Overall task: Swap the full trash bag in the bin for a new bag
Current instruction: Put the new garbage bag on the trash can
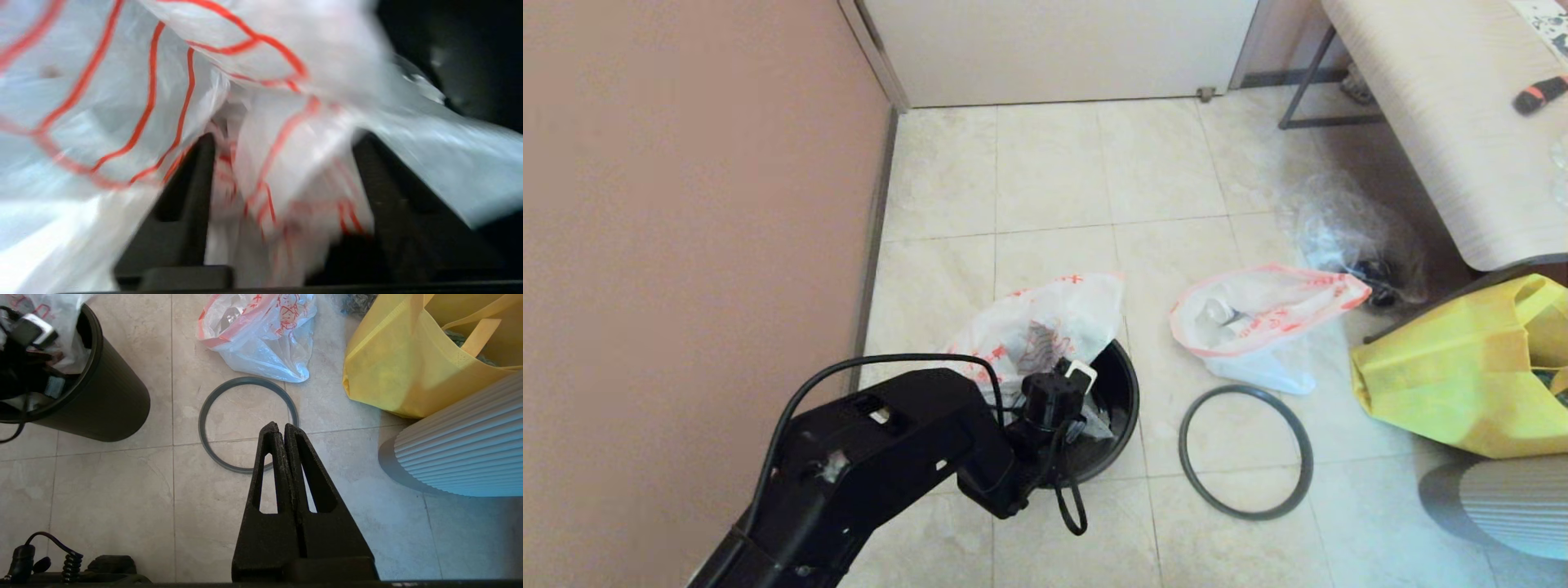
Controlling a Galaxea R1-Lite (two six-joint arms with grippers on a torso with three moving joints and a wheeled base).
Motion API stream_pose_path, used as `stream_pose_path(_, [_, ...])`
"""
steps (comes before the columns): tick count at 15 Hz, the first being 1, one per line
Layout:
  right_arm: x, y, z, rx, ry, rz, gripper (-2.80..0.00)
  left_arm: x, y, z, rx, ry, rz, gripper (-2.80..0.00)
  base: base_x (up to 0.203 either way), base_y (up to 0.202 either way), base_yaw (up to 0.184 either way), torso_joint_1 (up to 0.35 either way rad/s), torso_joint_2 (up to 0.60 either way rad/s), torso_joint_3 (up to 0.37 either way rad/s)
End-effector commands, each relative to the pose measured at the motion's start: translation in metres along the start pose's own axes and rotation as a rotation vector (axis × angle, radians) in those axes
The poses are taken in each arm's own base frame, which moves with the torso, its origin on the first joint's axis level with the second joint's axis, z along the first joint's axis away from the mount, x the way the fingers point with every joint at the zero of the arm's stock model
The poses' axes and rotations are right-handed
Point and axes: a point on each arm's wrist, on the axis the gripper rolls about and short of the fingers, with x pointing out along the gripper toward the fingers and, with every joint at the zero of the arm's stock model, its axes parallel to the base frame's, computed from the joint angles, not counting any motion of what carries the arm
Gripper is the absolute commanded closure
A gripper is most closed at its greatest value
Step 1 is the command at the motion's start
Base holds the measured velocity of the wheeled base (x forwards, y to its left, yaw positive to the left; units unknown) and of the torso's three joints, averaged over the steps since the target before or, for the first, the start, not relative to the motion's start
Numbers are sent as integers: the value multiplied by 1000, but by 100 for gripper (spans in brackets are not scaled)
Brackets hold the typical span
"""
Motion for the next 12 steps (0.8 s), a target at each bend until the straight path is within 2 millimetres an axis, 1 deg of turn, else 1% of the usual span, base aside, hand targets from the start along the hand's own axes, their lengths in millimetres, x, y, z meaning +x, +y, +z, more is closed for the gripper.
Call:
stream_pose_path(1, [0, 0, 0, 0, 0, 0, 0, -20, 8, 13, -1, -19, -7, -280, 0, 0, 0, 0, 0, 0])
stream_pose_path(3, [0, 0, 0, 0, 0, 0, 0, -35, 7, 11, 6, -26, -21, -280, 0, 0, 0, 0, 0, 0])
stream_pose_path(4, [0, 0, 0, 0, 0, 0, 0, -39, 8, 10, 4, -32, -18, -280, 0, 0, 0, 0, 0, 0])
stream_pose_path(6, [0, 0, 0, 0, 0, 0, 0, -40, 8, 8, 4, -25, -9, -280, 0, 0, 0, 0, 0, 0])
stream_pose_path(10, [0, 0, 0, 0, 0, 0, 0, -57, 11, 20, -20, -36, -10, -280, 0, 0, 0, 0, 0, 0])
stream_pose_path(12, [0, 0, 0, 0, 0, 0, 0, -72, 13, 24, -35, -38, -22, -280, 0, 0, 0, 0, 0, 0])
